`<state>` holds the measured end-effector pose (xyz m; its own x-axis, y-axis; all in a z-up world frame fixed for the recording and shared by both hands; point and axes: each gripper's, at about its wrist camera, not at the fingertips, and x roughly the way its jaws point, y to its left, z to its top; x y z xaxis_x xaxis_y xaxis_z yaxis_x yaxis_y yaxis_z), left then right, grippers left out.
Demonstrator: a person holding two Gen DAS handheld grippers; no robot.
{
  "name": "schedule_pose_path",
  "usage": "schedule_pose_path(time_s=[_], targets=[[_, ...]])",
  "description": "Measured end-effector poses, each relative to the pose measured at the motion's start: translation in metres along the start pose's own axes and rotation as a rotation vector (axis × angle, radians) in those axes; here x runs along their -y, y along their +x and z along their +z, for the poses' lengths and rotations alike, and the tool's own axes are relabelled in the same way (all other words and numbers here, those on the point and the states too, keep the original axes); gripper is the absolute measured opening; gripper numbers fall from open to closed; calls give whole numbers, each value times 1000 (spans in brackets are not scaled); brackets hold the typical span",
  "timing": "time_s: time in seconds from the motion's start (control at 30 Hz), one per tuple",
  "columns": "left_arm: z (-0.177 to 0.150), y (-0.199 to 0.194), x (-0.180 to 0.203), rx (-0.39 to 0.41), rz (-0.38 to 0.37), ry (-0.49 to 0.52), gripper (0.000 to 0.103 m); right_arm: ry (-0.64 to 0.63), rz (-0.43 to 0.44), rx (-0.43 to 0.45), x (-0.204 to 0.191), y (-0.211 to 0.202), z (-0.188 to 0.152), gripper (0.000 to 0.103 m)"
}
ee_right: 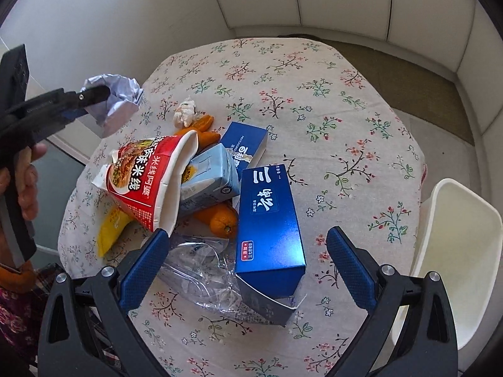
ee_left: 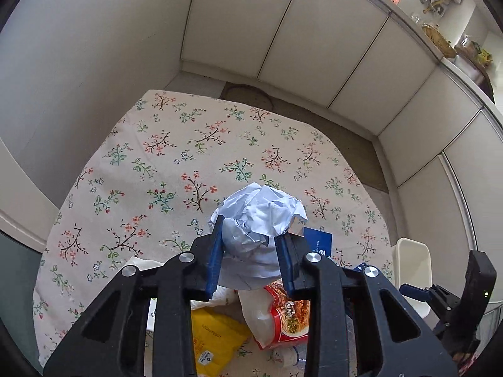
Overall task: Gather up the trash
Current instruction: 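Grasp the crumpled white paper with the left gripper while the right gripper grasps the blue box, then carry the blue box and white paper over the white bin and release both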
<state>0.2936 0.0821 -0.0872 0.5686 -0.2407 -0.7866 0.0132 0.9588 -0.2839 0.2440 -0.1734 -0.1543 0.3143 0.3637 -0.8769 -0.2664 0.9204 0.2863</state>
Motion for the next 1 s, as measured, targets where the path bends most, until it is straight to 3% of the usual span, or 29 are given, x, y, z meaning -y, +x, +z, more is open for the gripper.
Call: schedule_pose_path(time_s=[0.07,0.1,0.2,0.43,0.73,1.0], targets=[[-2,-3,3,3,-9,10,29,-17,-19,6,-3,4,-1,91],[-2,-4,4,3,-10,16,29,-24,-26,5,-3,7,-1,76],[-3,-4,6,4,-9,27,29,-20,-28,-31,-2,14,-1,45],[-4,-4,12,14,-23,24,29,31,-41,-8,9,8,-1,40],[-3,-13,40,48,-74,44,29,78,-95,120,25,-35,-2,40],[-10,-17,88,58,-151,93,29,227,-281,242,80,-80,-17,40]])
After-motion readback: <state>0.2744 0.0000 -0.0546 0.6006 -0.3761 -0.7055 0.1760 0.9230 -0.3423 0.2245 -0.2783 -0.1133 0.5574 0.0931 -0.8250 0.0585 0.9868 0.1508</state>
